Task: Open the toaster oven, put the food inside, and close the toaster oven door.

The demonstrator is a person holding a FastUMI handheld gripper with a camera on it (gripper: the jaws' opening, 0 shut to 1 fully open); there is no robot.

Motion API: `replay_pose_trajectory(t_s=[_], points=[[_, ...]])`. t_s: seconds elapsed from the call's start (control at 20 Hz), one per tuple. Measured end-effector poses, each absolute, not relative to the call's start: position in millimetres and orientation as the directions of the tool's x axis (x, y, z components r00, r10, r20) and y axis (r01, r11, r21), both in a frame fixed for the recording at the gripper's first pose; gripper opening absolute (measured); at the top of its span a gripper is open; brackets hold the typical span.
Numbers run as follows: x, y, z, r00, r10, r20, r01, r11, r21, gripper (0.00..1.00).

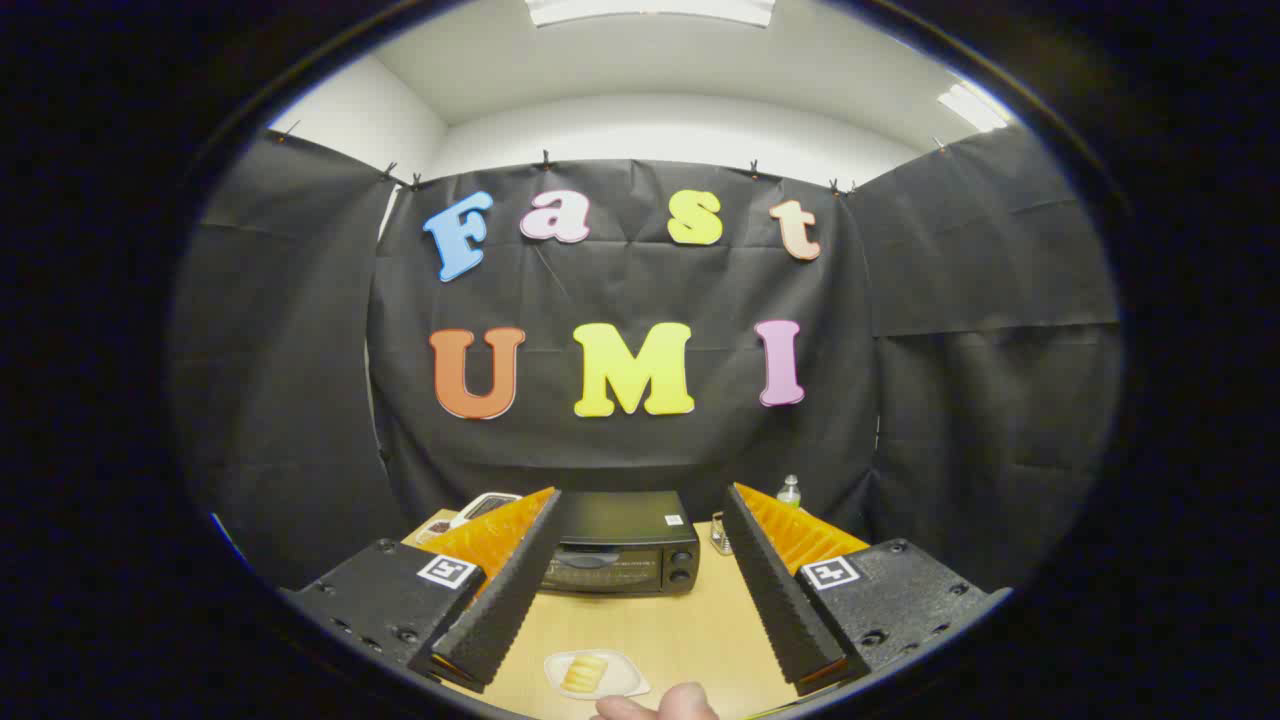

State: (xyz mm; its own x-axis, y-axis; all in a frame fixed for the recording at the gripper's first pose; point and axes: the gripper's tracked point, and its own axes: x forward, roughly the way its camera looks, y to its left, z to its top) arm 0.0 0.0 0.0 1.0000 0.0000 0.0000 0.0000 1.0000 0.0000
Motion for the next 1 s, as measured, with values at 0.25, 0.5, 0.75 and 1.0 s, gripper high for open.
replay_pose_trajectory(t_s=[0.25, 0.5, 0.75, 1.0], points=[[-5.7, -10.5, 18.5, 0.999, -0.004, 0.051, 0.005, 1.0, -0.017, 1.0], [-8.6, -14.0, 25.2, 0.997, 0.0, 0.074, 0.001, 1.0, -0.009, 1.0], [-6.8, -19.5, 21.7, 0.998, -0.008, 0.063, 0.007, 1.0, 0.015, 1.0], [-0.6, -13.5, 18.2, 0.999, 0.005, 0.036, -0.007, 0.999, 0.034, 1.0]])
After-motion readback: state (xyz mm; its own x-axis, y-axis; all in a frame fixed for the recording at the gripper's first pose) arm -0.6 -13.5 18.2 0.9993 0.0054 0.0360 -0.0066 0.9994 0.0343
